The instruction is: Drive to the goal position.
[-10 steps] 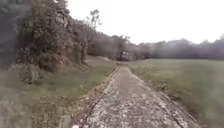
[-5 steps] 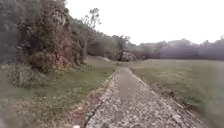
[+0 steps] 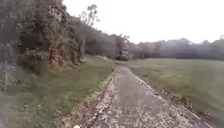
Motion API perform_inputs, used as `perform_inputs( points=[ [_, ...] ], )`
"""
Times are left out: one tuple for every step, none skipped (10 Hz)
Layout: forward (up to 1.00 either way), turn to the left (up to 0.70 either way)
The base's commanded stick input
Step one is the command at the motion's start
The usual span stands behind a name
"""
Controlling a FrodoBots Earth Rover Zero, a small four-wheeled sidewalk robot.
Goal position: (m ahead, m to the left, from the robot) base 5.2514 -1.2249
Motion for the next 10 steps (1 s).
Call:
perform_inputs(
  points=[
    [0.00,0.00],
    [0.00,0.00],
    [0.00,0.00],
    [0.00,0.00],
    [0.00,0.00],
    [0.00,0.00],
    [0.00,0.00],
    [0.00,0.00],
    [0.00,0.00],
    [0.70,0.00]
  ],
)
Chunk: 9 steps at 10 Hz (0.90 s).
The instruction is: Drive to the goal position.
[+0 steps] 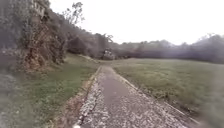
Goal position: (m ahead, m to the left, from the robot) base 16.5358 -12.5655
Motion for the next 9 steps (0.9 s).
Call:
perform_inputs(
  points=[
    [0.70,0.00],
    [0.70,0.00],
    [0.70,0.00],
    [0.70,0.00],
    [0.70,0.00],
    [0.70,0.00],
    [0.70,0.00],
    [0.70,0.00],
    [0.70,0.00]
  ],
)
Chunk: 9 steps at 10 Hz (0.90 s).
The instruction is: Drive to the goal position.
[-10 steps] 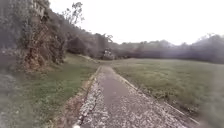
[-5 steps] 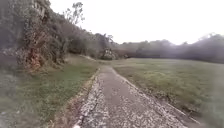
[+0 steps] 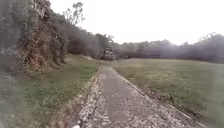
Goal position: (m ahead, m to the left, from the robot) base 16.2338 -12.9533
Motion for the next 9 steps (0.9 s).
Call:
perform_inputs(
  points=[
    [0.70,0.00],
    [0.70,0.00],
    [0.70,0.00],
    [0.70,0.00],
    [0.70,0.00],
    [0.70,0.00],
    [0.70,0.00],
    [0.70,0.00],
    [0.70,0.00]
  ],
)
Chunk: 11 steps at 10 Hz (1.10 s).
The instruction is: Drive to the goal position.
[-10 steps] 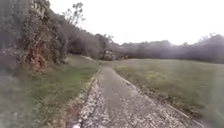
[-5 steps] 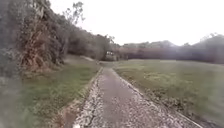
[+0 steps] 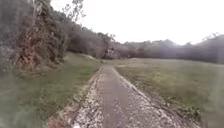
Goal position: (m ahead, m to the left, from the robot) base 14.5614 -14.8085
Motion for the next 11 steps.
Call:
perform_inputs(
  points=[
    [0.70,0.00],
    [0.70,0.00],
    [0.70,0.00],
    [0.70,0.00],
    [0.70,0.00],
    [0.70,0.00],
    [0.70,0.00],
    [0.70,0.00],
    [0.70,0.00],
    [0.70,0.00],
    [0.70,0.00]
  ],
)
